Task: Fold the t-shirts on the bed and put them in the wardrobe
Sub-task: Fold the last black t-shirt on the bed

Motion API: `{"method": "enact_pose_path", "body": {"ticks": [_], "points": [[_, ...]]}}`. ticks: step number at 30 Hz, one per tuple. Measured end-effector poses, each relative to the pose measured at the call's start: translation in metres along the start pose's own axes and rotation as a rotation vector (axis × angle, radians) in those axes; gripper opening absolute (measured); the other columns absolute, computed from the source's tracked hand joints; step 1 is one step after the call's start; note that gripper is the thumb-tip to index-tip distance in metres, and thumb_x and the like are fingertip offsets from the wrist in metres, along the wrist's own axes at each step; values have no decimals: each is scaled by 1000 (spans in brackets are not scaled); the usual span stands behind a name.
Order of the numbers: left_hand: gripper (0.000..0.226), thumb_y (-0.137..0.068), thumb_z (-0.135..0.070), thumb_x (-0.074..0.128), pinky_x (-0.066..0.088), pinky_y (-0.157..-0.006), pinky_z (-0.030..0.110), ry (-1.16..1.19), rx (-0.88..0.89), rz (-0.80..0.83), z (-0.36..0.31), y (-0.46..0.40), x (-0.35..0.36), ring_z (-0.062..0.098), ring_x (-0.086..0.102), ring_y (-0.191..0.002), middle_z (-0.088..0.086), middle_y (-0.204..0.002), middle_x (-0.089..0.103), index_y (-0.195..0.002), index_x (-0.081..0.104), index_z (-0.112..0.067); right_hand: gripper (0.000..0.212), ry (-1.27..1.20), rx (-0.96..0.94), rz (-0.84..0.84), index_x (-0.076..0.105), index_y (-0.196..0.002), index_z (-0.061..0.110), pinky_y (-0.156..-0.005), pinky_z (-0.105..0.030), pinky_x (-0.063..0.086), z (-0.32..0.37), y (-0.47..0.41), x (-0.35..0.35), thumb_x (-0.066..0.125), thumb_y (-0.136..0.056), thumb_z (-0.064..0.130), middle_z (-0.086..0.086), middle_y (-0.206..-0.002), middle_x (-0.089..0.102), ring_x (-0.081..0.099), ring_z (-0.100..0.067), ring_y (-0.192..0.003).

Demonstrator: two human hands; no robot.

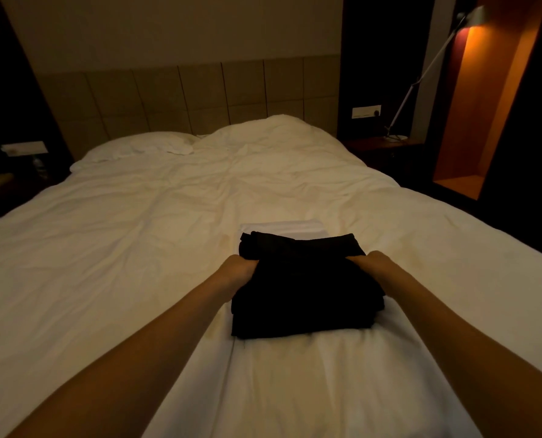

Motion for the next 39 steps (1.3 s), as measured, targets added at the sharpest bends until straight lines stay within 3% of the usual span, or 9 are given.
{"method": "enact_pose_path", "body": {"ticks": [6,13,19,25,29,32,34,36,39], "points": [[48,-80,-38,78,54,-55,24,236,-48,116,5,2,10,22,70,-82,12,-100,71,-110,63,-3,52,-179,51,141,59,-110,-1,-71,-37,55,2,0,3,81,-77,34,-19,-103,69,68,-33,-93],[47,-81,-45,75,57,-75,32,295,-136,268,13,3,20,34,63,-109,18,-121,66,-109,70,-7,31,-278,190,364,67,-102,4,-60,-33,57,7,6,9,71,-84,29,-15,-81,73,71,-27,-65],[39,-90,-44,65,61,-68,31,394,-124,312,10,16,28,25,73,-85,12,-102,75,-110,69,-12,48,-404,161,350,67,-111,5,-66,-36,61,34,24,1,78,-69,25,-15,-93,74,73,-29,-71],[82,-59,-52,83,55,-67,30,387,-16,115,21,13,9,28,72,-88,10,-91,75,-114,65,6,28,-500,147,326,67,-107,4,-51,-33,58,48,46,3,72,-83,18,-15,-84,74,72,-28,-63],[79,-61,-57,83,54,-81,34,427,-5,118,15,20,5,26,69,-98,8,-106,73,-118,66,-5,39,-520,129,301,66,-115,7,-57,-34,59,66,60,0,75,-79,20,-15,-96,73,72,-29,-75],[55,-78,-55,73,47,-65,31,355,19,-77,6,39,-12,20,61,-80,6,-94,66,-99,63,-5,31,-526,121,307,65,-110,7,-53,-32,58,79,74,1,72,-82,20,-14,-88,73,71,-28,-71],[45,-86,-50,67,46,-65,33,320,120,-224,-4,58,-24,23,59,-76,15,-87,57,-97,61,-7,28,-534,125,306,64,-108,8,-50,-31,57,86,83,2,72,-83,18,-14,-85,72,71,-28,-70],[55,-89,-49,63,53,-84,41,254,265,-324,-12,81,-31,28,63,-97,21,-103,60,-117,60,-1,25,-547,132,297,63,-106,8,-48,-31,57,90,92,4,71,-84,17,-14,-87,71,70,-28,-73],[37,-91,-45,63,55,-88,39,172,472,-452,-28,129,-32,16,62,-100,-1,-110,65,-116,62,-18,24,-570,136,279,64,-107,8,-55,-33,59,94,103,6,69,-85,16,-14,-95,71,69,-29,-83]]}}
Point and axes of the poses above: each hand's wrist, its own y-axis away from the middle knuckle, its own x-axis out of the palm, z = x × y, the point moved 7 cm from there along -y, towards the middle knuckle
